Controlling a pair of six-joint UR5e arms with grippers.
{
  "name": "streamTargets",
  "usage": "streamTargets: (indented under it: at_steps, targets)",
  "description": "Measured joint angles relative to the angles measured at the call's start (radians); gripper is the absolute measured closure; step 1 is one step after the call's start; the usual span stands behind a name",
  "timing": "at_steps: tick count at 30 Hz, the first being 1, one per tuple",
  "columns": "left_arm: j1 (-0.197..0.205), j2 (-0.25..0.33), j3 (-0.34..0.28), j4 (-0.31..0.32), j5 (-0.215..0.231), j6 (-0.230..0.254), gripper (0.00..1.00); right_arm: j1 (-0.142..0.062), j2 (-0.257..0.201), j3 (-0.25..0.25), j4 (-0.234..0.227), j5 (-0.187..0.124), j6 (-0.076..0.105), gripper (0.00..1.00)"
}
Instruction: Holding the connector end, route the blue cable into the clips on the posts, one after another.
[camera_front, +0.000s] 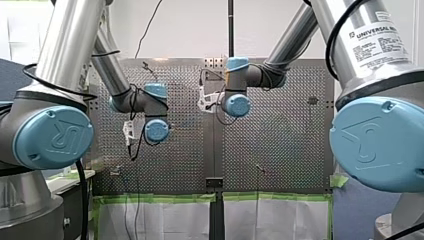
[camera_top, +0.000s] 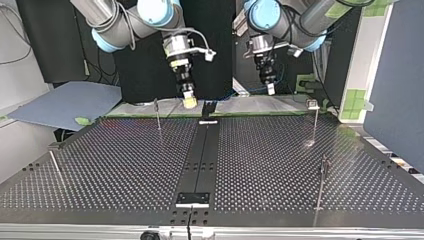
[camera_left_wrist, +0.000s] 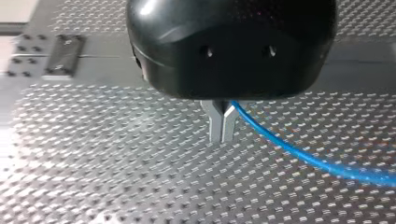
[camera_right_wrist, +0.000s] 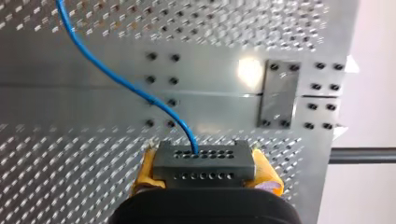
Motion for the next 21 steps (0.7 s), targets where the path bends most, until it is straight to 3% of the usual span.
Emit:
streamTargets:
  at_steps: [7, 14, 21]
  targets:
    - [0.024, 0.064, 0.064, -0.064, -0.012, -0.041, 1.0, 0.0, -0.003, -0.029, 0.032, -0.023, 0.044, 1.0]
    - [0.04, 0.117, 0.095, -0.116, -0.01, -0.046, 1.0, 0.003, -0.003, -0.047, 0.037, -0.039, 0.071, 1.0]
    - [0.057, 0.177, 0.135, -0.177, -0.009, -0.044, 1.0, 0.016, -0.002, -0.089, 0.041, -0.069, 0.116, 1.0]
